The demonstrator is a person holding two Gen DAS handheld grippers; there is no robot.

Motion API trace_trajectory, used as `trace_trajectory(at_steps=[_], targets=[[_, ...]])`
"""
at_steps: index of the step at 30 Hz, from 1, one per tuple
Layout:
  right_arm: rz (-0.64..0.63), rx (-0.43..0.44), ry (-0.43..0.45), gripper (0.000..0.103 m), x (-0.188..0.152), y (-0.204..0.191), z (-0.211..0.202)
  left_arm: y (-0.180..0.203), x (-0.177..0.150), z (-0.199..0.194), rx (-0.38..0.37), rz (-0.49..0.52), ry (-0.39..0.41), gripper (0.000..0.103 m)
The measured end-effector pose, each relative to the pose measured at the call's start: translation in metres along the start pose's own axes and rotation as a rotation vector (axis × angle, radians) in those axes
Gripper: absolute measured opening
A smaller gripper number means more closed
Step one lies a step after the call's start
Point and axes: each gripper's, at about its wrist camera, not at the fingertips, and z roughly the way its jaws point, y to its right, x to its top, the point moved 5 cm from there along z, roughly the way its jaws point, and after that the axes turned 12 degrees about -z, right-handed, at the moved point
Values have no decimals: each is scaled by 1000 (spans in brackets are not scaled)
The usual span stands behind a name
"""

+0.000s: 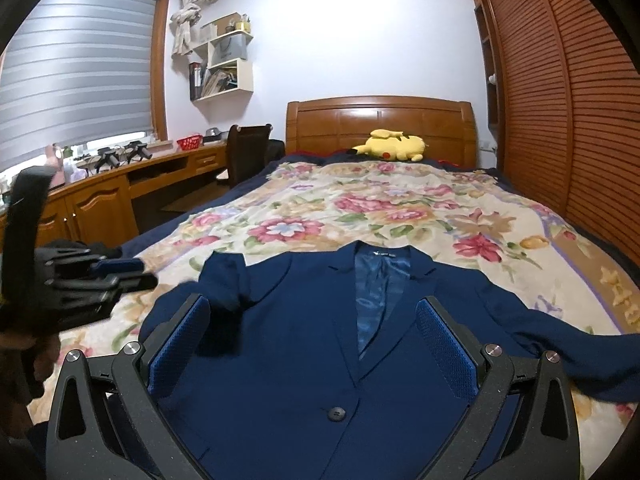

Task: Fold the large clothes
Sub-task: 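Lift the sleeve and lay it across the jacket front, open left gripper, then grasp the folded sleeve's cuff with the right gripper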

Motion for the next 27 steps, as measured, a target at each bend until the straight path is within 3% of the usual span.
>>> trace_trajectory(at_steps=[4, 8, 12, 20, 27], targets=[[-12, 9, -2, 103, 1, -8, 2, -9, -13, -21, 12, -12, 37, 49], [-35, 20, -18, 103, 0, -21, 7, -25, -28, -34, 22, -44, 61, 53], [-69, 48, -41, 103, 1, -40, 17, -48, -50, -48, 72, -59, 93, 54], [-156, 150, -104, 103, 6, -90, 54, -97, -72, -59, 104, -104, 105, 55], [-249, 269, -200, 93, 6, -146, 109, -137, -84, -61, 105, -162, 104, 55]])
